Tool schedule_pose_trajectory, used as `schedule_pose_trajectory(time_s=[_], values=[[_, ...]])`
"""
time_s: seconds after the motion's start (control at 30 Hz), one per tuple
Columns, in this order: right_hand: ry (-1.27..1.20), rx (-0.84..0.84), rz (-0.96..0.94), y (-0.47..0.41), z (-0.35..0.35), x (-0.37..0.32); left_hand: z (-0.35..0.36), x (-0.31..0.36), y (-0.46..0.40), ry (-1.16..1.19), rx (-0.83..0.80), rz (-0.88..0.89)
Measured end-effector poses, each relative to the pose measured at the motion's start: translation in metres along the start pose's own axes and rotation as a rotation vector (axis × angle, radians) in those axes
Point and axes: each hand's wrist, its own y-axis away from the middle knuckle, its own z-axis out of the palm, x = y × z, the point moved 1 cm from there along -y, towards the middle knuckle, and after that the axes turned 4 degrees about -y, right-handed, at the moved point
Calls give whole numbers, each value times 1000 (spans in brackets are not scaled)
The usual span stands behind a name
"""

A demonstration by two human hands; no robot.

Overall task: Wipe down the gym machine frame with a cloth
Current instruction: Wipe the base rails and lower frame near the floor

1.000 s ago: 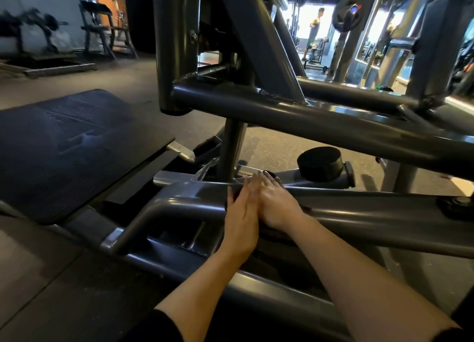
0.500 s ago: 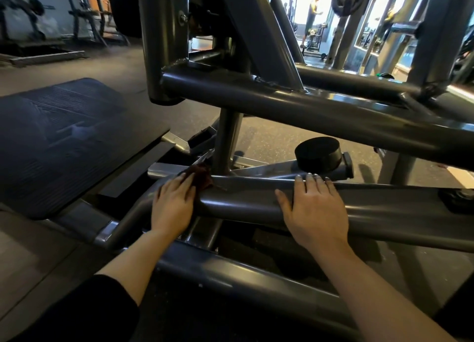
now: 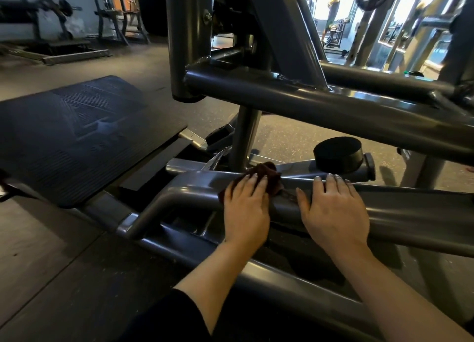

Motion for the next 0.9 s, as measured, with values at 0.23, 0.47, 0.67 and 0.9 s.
schedule_pose_trajectory(time_s=[0.23, 0.47, 0.67, 0.9], values=[[10, 12, -22, 1, 5, 1, -18, -82, -15, -69, -116, -93], [11, 63, -11, 0, 5, -1, -19, -126, -24, 22, -54, -404], [-2, 72, 8, 0, 6, 1, -3, -47, -6, 41, 44, -170], [-241, 189, -51, 0, -1, 4, -4, 40, 3, 364, -70, 54]])
